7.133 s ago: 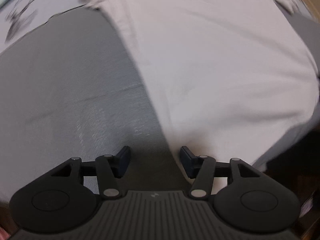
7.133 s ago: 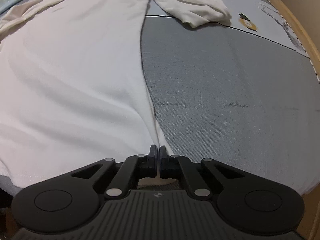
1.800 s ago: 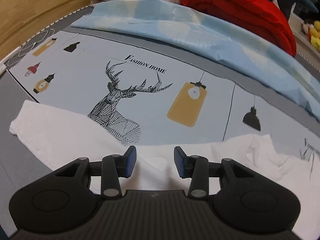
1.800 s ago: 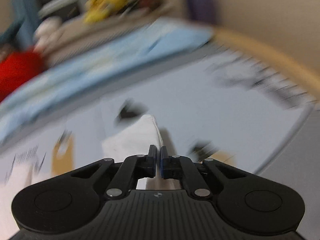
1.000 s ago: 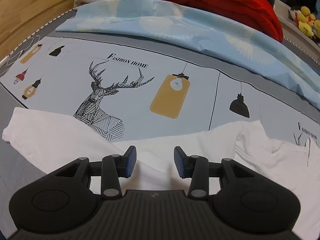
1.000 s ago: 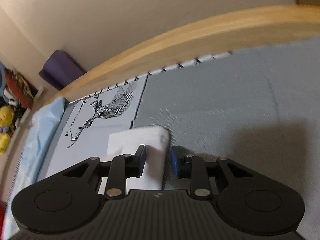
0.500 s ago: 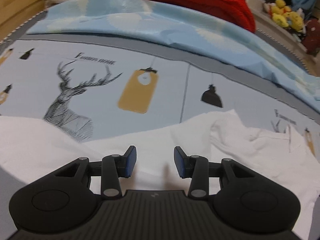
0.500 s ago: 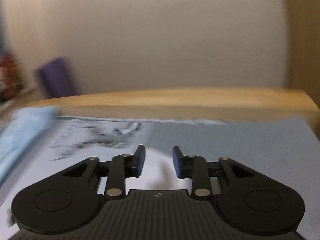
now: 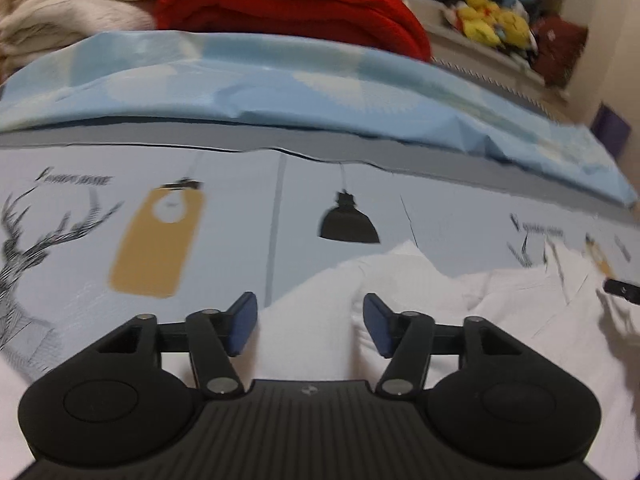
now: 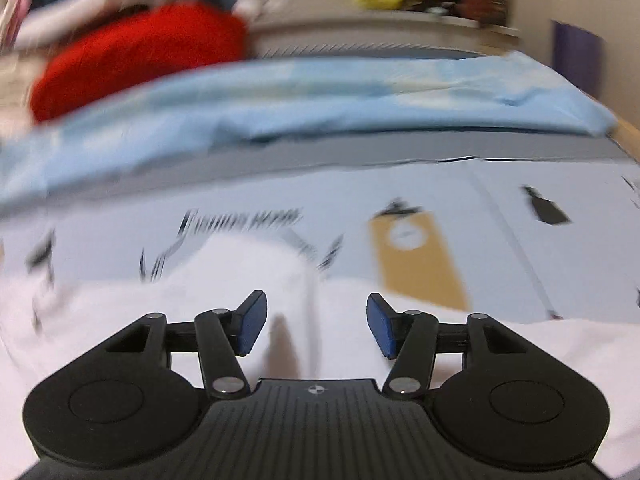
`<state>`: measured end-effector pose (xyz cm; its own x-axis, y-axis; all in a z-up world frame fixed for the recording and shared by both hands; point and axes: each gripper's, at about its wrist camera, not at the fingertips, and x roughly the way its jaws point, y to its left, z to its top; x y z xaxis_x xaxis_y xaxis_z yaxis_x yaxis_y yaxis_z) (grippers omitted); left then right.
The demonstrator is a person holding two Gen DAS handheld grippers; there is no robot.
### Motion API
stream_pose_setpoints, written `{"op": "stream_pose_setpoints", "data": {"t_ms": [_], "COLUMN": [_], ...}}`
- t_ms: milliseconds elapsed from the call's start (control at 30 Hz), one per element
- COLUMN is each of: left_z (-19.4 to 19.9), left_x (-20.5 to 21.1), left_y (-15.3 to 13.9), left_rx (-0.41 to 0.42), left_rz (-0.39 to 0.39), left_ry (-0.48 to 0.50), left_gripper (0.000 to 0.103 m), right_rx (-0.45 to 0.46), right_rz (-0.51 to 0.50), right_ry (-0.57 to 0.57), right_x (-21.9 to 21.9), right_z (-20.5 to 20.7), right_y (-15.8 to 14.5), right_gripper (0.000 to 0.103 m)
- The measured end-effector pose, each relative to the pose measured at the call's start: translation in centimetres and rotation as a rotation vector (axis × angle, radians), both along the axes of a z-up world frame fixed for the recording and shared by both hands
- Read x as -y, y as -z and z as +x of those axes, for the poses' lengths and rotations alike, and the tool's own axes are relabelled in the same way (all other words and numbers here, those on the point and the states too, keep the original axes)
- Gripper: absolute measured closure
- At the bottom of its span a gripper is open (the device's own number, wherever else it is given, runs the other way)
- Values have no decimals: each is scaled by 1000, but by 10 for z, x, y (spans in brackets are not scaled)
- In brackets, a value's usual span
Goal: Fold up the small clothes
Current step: 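Grasp the shirt's hem edge with both grippers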
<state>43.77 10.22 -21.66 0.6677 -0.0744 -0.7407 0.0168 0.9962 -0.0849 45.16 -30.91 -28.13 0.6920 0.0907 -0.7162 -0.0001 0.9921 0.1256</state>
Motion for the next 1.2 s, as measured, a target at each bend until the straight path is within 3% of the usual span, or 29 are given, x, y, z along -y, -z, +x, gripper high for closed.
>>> {"op": "stream_pose_setpoints", "data": {"t_ms": [67, 100, 167, 200, 233, 267, 367, 467, 567, 633, 667, 800, 1000, 1200], "left_z": [8, 12, 18, 21, 22, 24, 28, 29, 22, 12, 6, -24, -94, -201], "left_x": [8, 10, 10, 9, 8, 9, 17, 16, 19, 15, 14, 6, 6, 5], "left_y": [11, 17, 27, 30, 32, 32, 24, 8, -8, -17, -21, -38, -58, -67], "left_rx": [-13, -30, -40, -35, -31, -23, 35, 112, 161, 156, 144, 72, -142, -234], "left_rz": [20, 29, 42, 34, 24, 8, 59, 8, 46, 24, 26, -59, -114, -128], "left_ry": [19, 23, 25, 36, 58, 81, 67, 46, 27, 43, 47, 77, 51, 28], "left_gripper": [38, 39, 40, 51, 72, 82, 101, 100, 94, 75, 73, 73, 71, 65], "right_rx": [-45, -40, -30, -14, 8, 29, 90, 159, 127, 100, 83, 61, -16, -146], "right_rz": [-56, -56, -33, -38, -28, -36, -12, -4, -48, -32, -27, -27, 0, 49], "right_ry": [28, 60, 110, 108, 78, 64, 141, 234, 279, 293, 289, 171, -7, -11], "right_x": [-11, -13, -9, -12, -15, -21, -21, -17, -9, 4, 10, 18, 27, 53], "right_z": [9, 8, 13, 14, 15, 11, 11, 7, 6, -3, -9, -48, -129, -221], "right_y": [10, 13, 17, 19, 19, 17, 9, -8, -15, -20, -24, -43, -78, -91], "right_gripper": [46, 42, 42, 53, 69, 89, 91, 88, 70, 58, 52, 51, 51, 52]}}
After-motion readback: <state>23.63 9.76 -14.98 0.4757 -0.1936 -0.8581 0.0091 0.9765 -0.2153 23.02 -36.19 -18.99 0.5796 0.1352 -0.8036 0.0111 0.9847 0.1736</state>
